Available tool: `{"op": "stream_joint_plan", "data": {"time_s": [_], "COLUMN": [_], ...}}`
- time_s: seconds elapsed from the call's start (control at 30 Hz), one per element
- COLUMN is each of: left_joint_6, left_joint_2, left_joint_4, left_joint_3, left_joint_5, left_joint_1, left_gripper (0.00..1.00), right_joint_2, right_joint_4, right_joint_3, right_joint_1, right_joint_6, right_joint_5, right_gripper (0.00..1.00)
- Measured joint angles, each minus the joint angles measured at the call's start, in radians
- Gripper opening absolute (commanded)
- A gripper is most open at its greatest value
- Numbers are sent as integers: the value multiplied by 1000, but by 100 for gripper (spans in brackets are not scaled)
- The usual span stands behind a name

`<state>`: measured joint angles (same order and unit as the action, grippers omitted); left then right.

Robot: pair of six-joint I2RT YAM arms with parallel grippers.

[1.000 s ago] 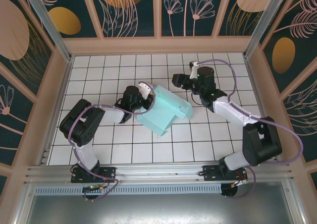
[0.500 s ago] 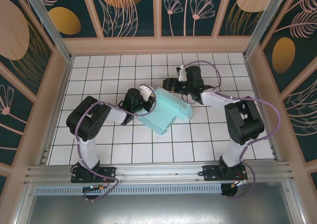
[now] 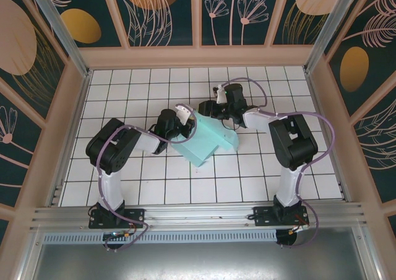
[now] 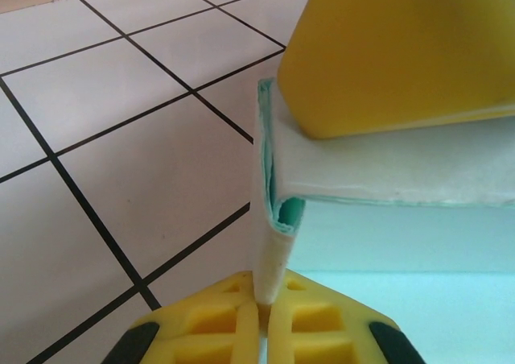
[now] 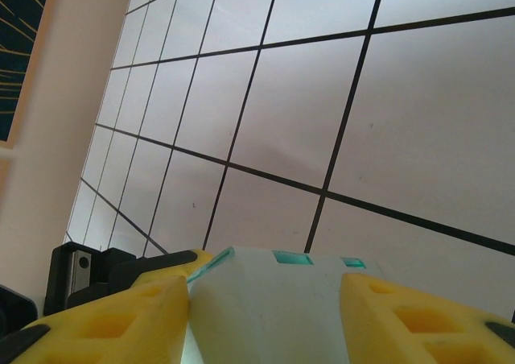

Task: Fold the paper box

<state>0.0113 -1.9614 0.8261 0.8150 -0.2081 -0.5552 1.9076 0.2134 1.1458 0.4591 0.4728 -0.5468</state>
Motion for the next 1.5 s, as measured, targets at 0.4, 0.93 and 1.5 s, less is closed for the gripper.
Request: {"op": "stream_joint_plan", "data": {"time_s": [0.4,0.93,1.5], "left_joint_6": [0,42,59], "left_joint_2": [-47,-103,-102], "left_joint_4": [-47,-62,-71], "left_joint_3": [47,128,134], "left_joint_5": [7,-11,-67], "left_joint_1": [0,0,-7], "left_gripper": [20,11,0], "right_joint_2": [13,20,-154], "right_joint_4": [18,72,103], "right_joint_3": [3,-20,-179], "right_joint_1": [8,-5,-47], "right_joint_6": [-22,-13,15], "right_joint_5": [3,-47,-8], "right_gripper": [45,44,58]}}
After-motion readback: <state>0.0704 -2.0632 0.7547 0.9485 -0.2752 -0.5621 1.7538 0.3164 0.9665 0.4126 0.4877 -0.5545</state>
